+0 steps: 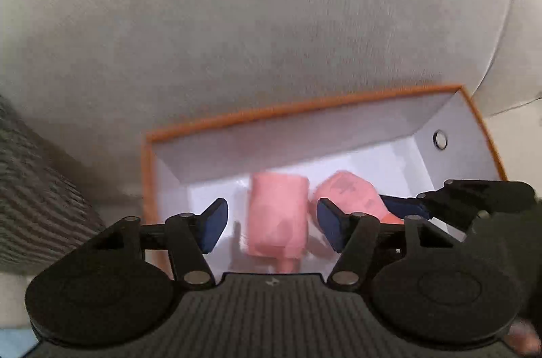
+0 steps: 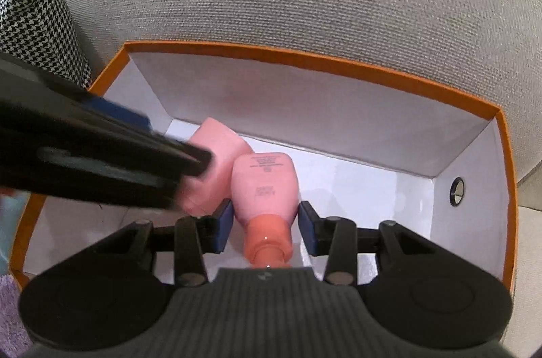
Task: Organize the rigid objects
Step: 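Open both grippers to set the cup and bottle inside the box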
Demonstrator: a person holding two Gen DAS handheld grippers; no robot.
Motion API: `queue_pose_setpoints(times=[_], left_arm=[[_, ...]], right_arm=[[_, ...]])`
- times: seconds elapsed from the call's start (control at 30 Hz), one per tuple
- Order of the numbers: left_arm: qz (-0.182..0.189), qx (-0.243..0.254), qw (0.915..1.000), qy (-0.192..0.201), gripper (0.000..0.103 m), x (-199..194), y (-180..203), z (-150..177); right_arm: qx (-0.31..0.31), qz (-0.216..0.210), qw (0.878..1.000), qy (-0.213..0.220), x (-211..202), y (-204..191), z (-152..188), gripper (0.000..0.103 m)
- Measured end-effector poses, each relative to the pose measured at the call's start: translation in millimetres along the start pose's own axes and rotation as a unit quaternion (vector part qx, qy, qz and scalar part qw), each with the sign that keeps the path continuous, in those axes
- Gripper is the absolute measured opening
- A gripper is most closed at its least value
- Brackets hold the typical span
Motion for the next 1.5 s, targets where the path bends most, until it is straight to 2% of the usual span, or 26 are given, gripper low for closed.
queue_pose_setpoints(times=[0.07, 0.17, 0.37, 0.53, 0.6, 0.73, 0.8, 0.9, 1.03, 1.1, 1.13, 1.2, 1.5], left_arm=[[-0.006, 0.001, 0.9994, 0.035, 0.065, -21, -13, 0], [-0.016, -0.010, 0.9984, 0.054, 0.057, -41, -32, 5], [0.002, -0.043, 0.9985, 0.033, 0.043, -43, -55, 32], [0.035, -0.053, 0.9976, 0.029, 0.032, -46, -47, 52], [0.044, -0.052, 0.9973, 0.030, 0.028, -45, -42, 57], [0.052, -0.050, 0.9968, 0.035, 0.025, -42, -31, 63], [0.054, -0.050, 0.9967, 0.034, 0.025, -40, -31, 62], [0.057, -0.048, 0.9967, 0.032, 0.025, -35, -42, 57], [0.055, -0.047, 0.9970, 0.028, 0.025, -5, -52, 62], [0.056, -0.049, 0.9969, 0.028, 0.025, -1, -51, 64], [0.056, -0.049, 0.9968, 0.029, 0.025, 0, -50, 65], [0.055, -0.047, 0.9970, 0.029, 0.025, 2, -48, 66], [0.061, -0.043, 0.9965, 0.037, 0.021, -1, -45, 58]], right_arm=[[0.007, 0.011, 1.000, -0.007, 4, 1, -5, 0.043], [0.005, 0.014, 1.000, -0.014, 13, -3, -11, 0.043], [0.004, 0.003, 1.000, -0.022, 30, -20, -17, 0.043], [-0.014, -0.004, 1.000, -0.020, 37, -33, -24, 0.044], [-0.021, -0.020, 0.999, -0.017, 38, -37, -26, 0.045], [-0.043, -0.046, 0.998, -0.013, 35, -35, -26, 0.049], [-0.056, -0.047, 0.997, -0.014, 28, -38, -24, 0.055], [-0.076, -0.051, 0.996, -0.022, 18, -37, -22, 0.055], [-0.095, -0.045, 0.993, -0.052, 14, -31, -14, 0.055], [-0.098, -0.041, 0.992, -0.061, 18, -37, 1, 0.045], [-0.096, -0.041, 0.992, -0.066, 21, -38, 5, 0.033], [-0.083, -0.042, 0.994, -0.064, 29, -41, 4, 0.027], [0.011, -0.049, 0.998, -0.043, 40, -36, -13, 0.024]])
Point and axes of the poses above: each gripper's, at about its wrist camera, not at the fingertips, and x roughly the way its jaws point, y to its right, z to its underside, the point moved 8 cm from there along x, roughly the way its jaws point, and after that the axes turned 2 degrees about y, right-handed, at the moved point
